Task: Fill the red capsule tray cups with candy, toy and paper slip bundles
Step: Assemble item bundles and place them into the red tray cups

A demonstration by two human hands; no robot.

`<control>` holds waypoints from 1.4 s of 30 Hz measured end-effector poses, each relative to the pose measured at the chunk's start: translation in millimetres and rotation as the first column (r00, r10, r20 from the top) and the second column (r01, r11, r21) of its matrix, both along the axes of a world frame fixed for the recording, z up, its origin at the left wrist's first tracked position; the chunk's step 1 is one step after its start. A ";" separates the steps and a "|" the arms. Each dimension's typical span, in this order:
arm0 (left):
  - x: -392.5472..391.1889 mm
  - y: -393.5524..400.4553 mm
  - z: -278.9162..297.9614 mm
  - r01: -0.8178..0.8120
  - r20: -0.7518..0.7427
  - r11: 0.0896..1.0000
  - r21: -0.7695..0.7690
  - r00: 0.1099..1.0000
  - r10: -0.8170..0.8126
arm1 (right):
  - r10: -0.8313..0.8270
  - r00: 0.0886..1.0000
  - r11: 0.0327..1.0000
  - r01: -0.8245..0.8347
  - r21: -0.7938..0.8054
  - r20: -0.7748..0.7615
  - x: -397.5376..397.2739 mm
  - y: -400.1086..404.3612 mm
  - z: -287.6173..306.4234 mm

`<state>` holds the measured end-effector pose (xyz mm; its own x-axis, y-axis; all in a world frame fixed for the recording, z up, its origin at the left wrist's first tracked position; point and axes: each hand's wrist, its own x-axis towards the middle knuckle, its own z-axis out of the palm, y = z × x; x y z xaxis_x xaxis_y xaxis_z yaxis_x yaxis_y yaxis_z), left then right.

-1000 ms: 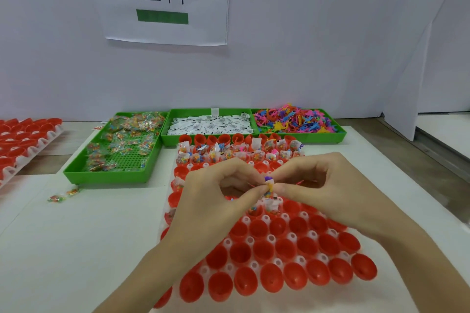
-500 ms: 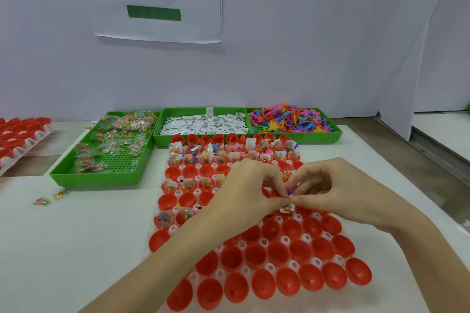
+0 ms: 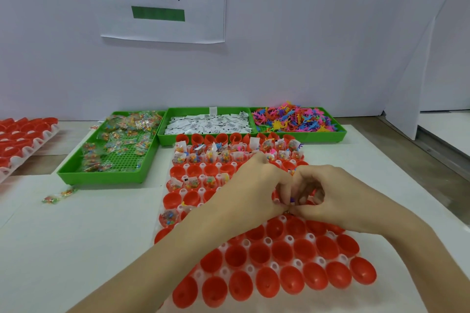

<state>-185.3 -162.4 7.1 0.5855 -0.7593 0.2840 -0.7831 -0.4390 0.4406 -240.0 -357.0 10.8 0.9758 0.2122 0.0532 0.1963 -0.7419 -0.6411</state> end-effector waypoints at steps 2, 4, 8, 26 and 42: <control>-0.1 -1.1 0.3 -0.004 0.020 1.000 0.013 1.000 0.004 | 0.003 1.000 1.000 -0.003 -0.013 0.015 0.2 0.9 -0.8; -0.5 -3.2 0.0 -0.013 0.034 1.000 0.014 0.999 0.013 | 0.008 1.000 1.000 -0.008 -0.009 0.022 0.2 0.7 0.1; -4.1 -9.2 -0.3 -0.028 0.099 1.000 0.009 0.995 0.027 | 0.031 0.999 0.999 -0.031 -0.005 -0.017 -2.3 -2.2 5.1; -5.8 -17.3 -4.2 -0.144 0.351 0.983 0.114 0.932 0.095 | -0.102 0.993 0.987 0.109 -0.116 0.061 0.1 3.7 -3.6; 17.3 57.3 4.7 -0.282 0.154 0.955 -0.097 0.943 0.294 | -0.159 0.965 0.986 0.142 0.092 0.208 1.7 0.7 4.2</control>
<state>-168.0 -105.1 11.8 0.7162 -0.5391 0.4432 -0.6924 -0.6281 0.3550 -238.3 -356.3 15.0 0.9603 0.0513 0.2741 0.2247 -0.7245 -0.6516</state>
